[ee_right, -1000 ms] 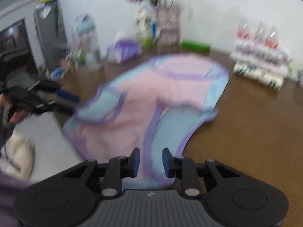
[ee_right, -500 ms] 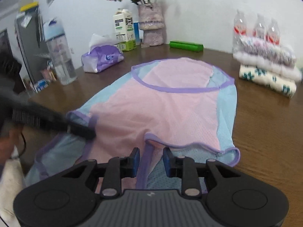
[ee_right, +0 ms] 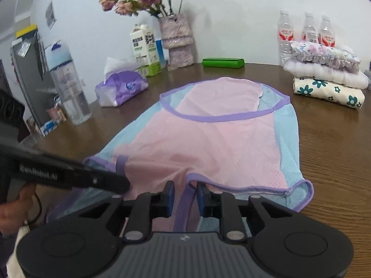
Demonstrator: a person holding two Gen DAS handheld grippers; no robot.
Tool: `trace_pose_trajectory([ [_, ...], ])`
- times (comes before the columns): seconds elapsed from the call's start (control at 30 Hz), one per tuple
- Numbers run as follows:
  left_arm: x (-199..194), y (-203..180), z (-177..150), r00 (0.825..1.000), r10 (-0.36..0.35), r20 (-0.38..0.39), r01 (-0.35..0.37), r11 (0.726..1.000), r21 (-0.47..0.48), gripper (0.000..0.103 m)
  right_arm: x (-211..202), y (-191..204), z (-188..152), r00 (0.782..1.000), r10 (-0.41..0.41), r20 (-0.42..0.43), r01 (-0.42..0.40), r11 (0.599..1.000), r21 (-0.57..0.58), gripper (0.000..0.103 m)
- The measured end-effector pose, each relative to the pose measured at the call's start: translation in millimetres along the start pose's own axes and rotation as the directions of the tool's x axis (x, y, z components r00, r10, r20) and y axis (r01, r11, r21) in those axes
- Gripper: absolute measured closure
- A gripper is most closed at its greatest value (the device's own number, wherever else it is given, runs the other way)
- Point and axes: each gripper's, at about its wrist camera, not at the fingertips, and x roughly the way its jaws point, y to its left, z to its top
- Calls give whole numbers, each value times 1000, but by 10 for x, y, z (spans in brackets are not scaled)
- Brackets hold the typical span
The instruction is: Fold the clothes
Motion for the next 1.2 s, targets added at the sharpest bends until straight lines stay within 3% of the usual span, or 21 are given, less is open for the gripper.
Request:
trace_pose_trajectory([
  [0.1, -2, 26, -12, 1000, 5, 12, -5, 1000, -16, 99, 24, 66, -23, 1000, -23, 7, 24, 998, -62, 96],
  [0.27, -28, -7, -33, 1000, 15, 17, -15, 1000, 1, 99, -47, 195, -12, 997, -71, -10, 69, 992, -110, 101],
  [0.4, -119, -41, -59, 1000, -13, 21, 13, 1000, 2, 99, -358, 64, 9, 999, 31, 28, -32, 999, 28, 102],
  [0.53, -274, -141, -73, 994, -102, 35, 102, 995, 8, 98, -685, -73, 64, 992, 99, 82, -108, 987, 116, 101],
  [0.63, -232, -176, -105, 997, -75, 15, 75, 997, 21, 97, -766, -192, 80, 987, 134, 87, -147, 975, 166, 91],
  [0.7, -165, -144, -136, 998, -66, -11, 66, 998, 9, 95, -678, -241, 24, 991, 123, 49, -130, 975, 182, 79],
  [0.77, -129, -133, -162, 998, -59, -21, 59, 998, 4, 82, -586, -267, -45, 994, 105, 8, -104, 975, 195, 77],
  [0.87, -116, -179, -148, 999, -52, -9, 53, 998, 27, 74, -522, -332, -123, 994, 113, -11, -107, 967, 232, 77],
  [1.03, -5, -204, -28, 999, -47, -14, 47, 998, 37, 75, -587, -381, -149, 980, 198, 20, -196, 940, 280, 73],
  [1.2, 74, -140, -41, 999, -48, -8, 48, 999, -25, 80, -573, -362, -206, 970, 240, -29, -221, 929, 298, 66],
])
